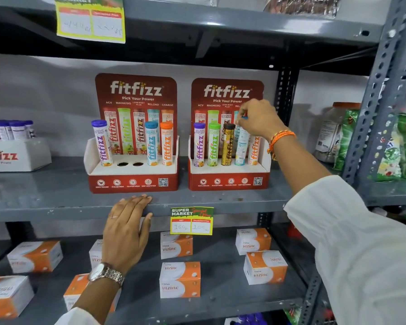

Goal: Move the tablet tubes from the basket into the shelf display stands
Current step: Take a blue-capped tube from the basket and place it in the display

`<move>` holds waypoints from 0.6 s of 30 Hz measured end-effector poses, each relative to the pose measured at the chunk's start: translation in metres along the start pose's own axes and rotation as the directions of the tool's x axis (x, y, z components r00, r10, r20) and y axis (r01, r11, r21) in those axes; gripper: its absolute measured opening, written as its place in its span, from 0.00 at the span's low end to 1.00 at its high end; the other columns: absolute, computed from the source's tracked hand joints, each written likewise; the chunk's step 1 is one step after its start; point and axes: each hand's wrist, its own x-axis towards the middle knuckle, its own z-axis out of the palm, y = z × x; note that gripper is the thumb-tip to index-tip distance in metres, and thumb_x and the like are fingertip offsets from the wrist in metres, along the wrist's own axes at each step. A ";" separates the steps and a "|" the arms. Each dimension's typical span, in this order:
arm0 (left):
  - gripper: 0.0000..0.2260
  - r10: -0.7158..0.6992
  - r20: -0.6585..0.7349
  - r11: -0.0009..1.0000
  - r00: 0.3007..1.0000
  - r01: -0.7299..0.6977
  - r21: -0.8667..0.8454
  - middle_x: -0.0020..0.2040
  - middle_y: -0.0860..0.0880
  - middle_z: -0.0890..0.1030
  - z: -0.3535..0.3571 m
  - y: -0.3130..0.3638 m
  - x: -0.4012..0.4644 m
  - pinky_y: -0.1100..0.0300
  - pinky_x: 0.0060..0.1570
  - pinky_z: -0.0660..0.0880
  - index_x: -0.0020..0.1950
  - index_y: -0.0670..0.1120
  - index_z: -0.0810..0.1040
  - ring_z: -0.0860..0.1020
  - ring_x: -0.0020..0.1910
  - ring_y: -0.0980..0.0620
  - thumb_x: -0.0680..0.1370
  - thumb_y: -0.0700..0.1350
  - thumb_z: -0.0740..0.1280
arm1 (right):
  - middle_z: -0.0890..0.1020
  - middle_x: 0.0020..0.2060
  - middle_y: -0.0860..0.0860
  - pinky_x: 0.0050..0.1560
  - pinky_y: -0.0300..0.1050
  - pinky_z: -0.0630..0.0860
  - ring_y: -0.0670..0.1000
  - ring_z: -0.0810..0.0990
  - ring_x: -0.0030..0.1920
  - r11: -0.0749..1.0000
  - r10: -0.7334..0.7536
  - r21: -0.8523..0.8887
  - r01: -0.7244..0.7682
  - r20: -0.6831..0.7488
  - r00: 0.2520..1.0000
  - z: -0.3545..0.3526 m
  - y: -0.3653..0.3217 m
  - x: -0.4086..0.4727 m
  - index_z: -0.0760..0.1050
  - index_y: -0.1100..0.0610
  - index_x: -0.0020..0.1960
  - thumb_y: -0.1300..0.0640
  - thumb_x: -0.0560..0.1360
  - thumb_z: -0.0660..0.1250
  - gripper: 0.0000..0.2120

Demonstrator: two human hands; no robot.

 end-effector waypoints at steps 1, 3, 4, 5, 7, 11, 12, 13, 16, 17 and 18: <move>0.20 0.000 0.004 1.000 1.000 0.000 0.001 0.64 0.43 0.79 0.000 0.000 0.000 0.44 0.70 0.67 0.68 0.43 0.75 0.76 0.63 0.42 0.81 0.51 0.59 | 0.84 0.51 0.56 0.62 0.57 0.77 0.58 0.79 0.58 1.000 -0.005 -0.001 0.005 0.006 1.000 -0.001 0.000 0.000 0.82 0.58 0.46 0.62 0.75 0.70 0.03; 0.20 0.000 0.010 1.000 1.000 0.000 0.004 0.64 0.43 0.79 0.000 0.000 0.000 0.45 0.70 0.66 0.69 0.43 0.75 0.75 0.63 0.43 0.81 0.51 0.59 | 0.83 0.52 0.56 0.60 0.53 0.78 0.57 0.80 0.57 1.000 -0.006 0.018 0.006 0.036 0.999 -0.003 0.000 0.002 0.82 0.58 0.47 0.67 0.74 0.67 0.08; 0.20 -0.002 0.011 1.000 1.000 0.002 0.006 0.64 0.44 0.79 0.000 0.000 0.000 0.46 0.70 0.66 0.69 0.43 0.75 0.75 0.64 0.43 0.81 0.51 0.59 | 0.82 0.54 0.56 0.60 0.50 0.77 0.57 0.79 0.59 1.000 -0.008 0.027 0.006 0.063 0.998 -0.004 0.001 0.003 0.82 0.57 0.48 0.69 0.73 0.67 0.10; 0.20 -0.004 0.012 1.000 1.000 0.004 0.008 0.64 0.44 0.79 0.000 0.000 0.000 0.46 0.71 0.66 0.69 0.43 0.75 0.75 0.64 0.43 0.81 0.51 0.59 | 0.81 0.57 0.56 0.60 0.49 0.76 0.56 0.78 0.60 0.999 -0.011 0.032 0.008 0.094 0.996 -0.005 0.001 0.004 0.81 0.56 0.49 0.70 0.73 0.66 0.12; 0.20 -0.008 0.011 1.000 1.000 0.008 0.003 0.64 0.43 0.79 -0.001 0.001 0.000 0.46 0.70 0.66 0.69 0.43 0.75 0.75 0.64 0.43 0.80 0.51 0.60 | 0.77 0.63 0.58 0.61 0.50 0.76 0.57 0.75 0.63 0.999 -0.015 0.030 0.010 0.158 0.987 -0.007 0.002 0.006 0.80 0.53 0.49 0.71 0.73 0.65 0.15; 0.20 -0.004 0.007 1.000 1.000 0.004 -0.001 0.64 0.43 0.79 -0.002 0.002 0.000 0.45 0.70 0.66 0.69 0.43 0.75 0.75 0.64 0.43 0.80 0.50 0.60 | 0.74 0.66 0.58 0.65 0.54 0.74 0.59 0.71 0.68 0.998 0.016 0.056 -0.026 0.166 0.986 -0.009 0.000 0.004 0.79 0.46 0.42 0.62 0.72 0.74 0.11; 0.20 -0.003 0.007 1.000 1.000 0.003 -0.001 0.64 0.43 0.79 -0.003 0.003 0.000 0.45 0.70 0.66 0.69 0.43 0.75 0.75 0.64 0.43 0.80 0.50 0.60 | 0.75 0.65 0.58 0.67 0.57 0.73 0.59 0.70 0.69 0.997 0.012 0.071 -0.023 0.143 0.990 -0.009 0.000 0.003 0.80 0.47 0.42 0.59 0.72 0.76 0.08; 0.20 -0.003 0.006 1.000 1.000 0.003 -0.001 0.64 0.43 0.79 -0.003 0.003 0.000 0.45 0.70 0.66 0.69 0.43 0.75 0.75 0.64 0.43 0.80 0.50 0.60 | 0.75 0.65 0.59 0.67 0.59 0.73 0.58 0.70 0.69 0.996 0.004 0.091 -0.015 0.121 0.993 -0.008 0.001 0.003 0.81 0.48 0.43 0.58 0.72 0.76 0.07; 0.19 -0.005 0.013 1.000 1.000 0.005 -0.002 0.65 0.44 0.79 -0.004 0.004 0.000 0.46 0.71 0.65 0.69 0.43 0.75 0.75 0.64 0.43 0.80 0.49 0.61 | 0.79 0.60 0.57 0.66 0.59 0.74 0.56 0.74 0.65 0.995 -0.026 0.101 0.014 0.113 0.993 -0.004 0.007 0.005 0.82 0.53 0.52 0.61 0.72 0.75 0.10; 0.19 -0.002 0.016 1.000 1.000 0.002 -0.002 0.65 0.44 0.79 -0.005 0.004 0.001 0.46 0.71 0.65 0.69 0.43 0.75 0.75 0.64 0.43 0.80 0.49 0.60 | 0.80 0.58 0.55 0.66 0.59 0.75 0.55 0.75 0.63 0.995 -0.028 0.094 0.016 0.130 0.991 -0.002 0.008 0.005 0.82 0.54 0.53 0.62 0.72 0.75 0.12; 0.19 0.000 0.018 1.000 1.000 0.000 -0.002 0.65 0.44 0.79 -0.005 0.004 0.001 0.46 0.71 0.65 0.69 0.43 0.75 0.75 0.64 0.43 0.80 0.49 0.60 | 0.81 0.55 0.54 0.66 0.59 0.75 0.54 0.77 0.61 0.996 -0.024 0.090 0.011 0.148 0.989 0.000 0.009 0.005 0.81 0.54 0.54 0.64 0.72 0.75 0.13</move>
